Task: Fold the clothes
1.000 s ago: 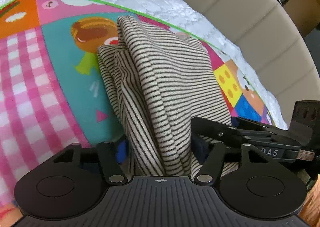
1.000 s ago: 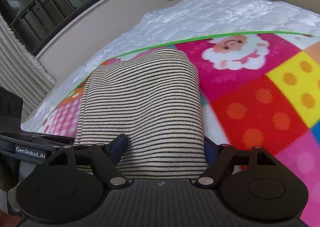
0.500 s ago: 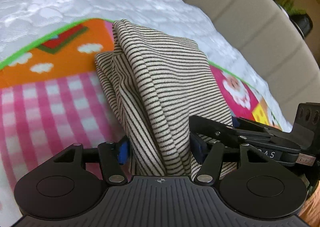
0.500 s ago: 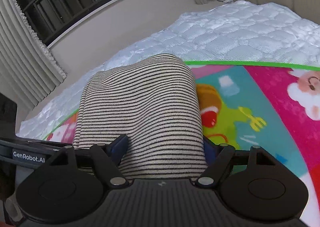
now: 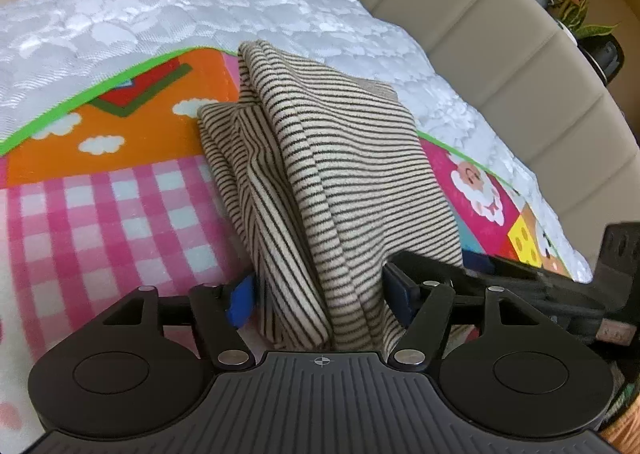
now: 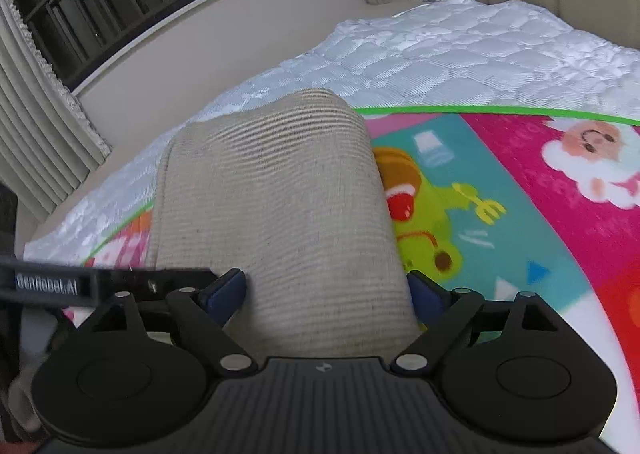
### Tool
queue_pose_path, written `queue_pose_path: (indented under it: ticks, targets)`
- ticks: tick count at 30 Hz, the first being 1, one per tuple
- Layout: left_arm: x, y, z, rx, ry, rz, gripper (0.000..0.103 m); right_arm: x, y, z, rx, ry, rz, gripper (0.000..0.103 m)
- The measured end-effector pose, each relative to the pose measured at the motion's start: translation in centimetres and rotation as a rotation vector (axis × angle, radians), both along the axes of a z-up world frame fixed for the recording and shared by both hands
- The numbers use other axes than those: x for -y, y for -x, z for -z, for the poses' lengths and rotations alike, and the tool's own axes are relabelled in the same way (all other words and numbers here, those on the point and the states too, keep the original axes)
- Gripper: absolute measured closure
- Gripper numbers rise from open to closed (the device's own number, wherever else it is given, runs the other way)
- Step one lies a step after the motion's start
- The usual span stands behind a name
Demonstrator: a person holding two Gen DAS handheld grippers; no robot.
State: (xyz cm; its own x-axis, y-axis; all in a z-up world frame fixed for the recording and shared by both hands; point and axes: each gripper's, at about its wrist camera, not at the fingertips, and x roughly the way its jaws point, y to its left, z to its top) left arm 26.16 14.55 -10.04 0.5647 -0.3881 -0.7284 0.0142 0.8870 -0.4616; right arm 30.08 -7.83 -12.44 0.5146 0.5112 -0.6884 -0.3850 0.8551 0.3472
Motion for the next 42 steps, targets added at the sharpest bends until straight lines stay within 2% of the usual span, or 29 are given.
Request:
queue_pose_path:
  ticks: [4, 7, 8, 9, 15, 18, 22, 23, 30, 33, 42]
  targets:
    - [0.5, 2.0, -1.4, 0.005, -0.037, -0.027, 0.03, 1.3, 2.5, -0.2, 0.002, 0.008, 0.027, 0.007]
    - [1.0, 4.3, -2.6, 0.012, -0.067, -0.054, 0.016, 2.8, 5.5, -0.4, 0.025, 0.003, 0.051, 0.001]
    - [1.3, 5.5, -3.1, 0.023, -0.079, -0.074, 0.008, 3.1, 6.5, -0.5, 0.042, 0.008, 0.054, 0.0]
    - [1.7, 6.8, -3.5, 0.041, -0.09, -0.102, 0.005, 3.4, 7.7, -0.6, 0.064, 0.022, 0.054, 0.0]
    - [5.8, 14.6, -3.7, 0.14, -0.166, -0.247, 0.0, 5.1, 13.1, -0.9, 0.174, 0.08, 0.066, 0.0]
    - [7.8, 17.1, -2.5, 0.187, -0.221, -0.269, 0.0, 6.2, 14.3, -0.7, 0.233, 0.089, 0.098, 0.0]
    - [10.0, 18.3, -0.3, 0.256, -0.37, -0.217, 0.0, 8.3, 14.9, -0.1, 0.26, 0.026, 0.201, 0.0]
    - [10.1, 18.3, -0.1, 0.256, -0.382, -0.227, 0.0, 8.7, 14.9, 0.1, 0.262, 0.007, 0.223, 0.0]
    - [9.6, 18.9, -0.6, 0.293, -0.392, -0.295, 0.0, 8.2, 16.1, 0.1, 0.333, 0.038, 0.16, 0.0]
    - [9.8, 18.8, -0.3, 0.272, -0.409, -0.291, 0.0, 7.9, 16.5, 0.3, 0.355, 0.049, 0.15, 0.0]
    - [10.2, 19.1, -0.3, 0.261, -0.467, -0.313, 0.0, 8.2, 16.4, 0.7, 0.343, 0.037, 0.165, 0.0]
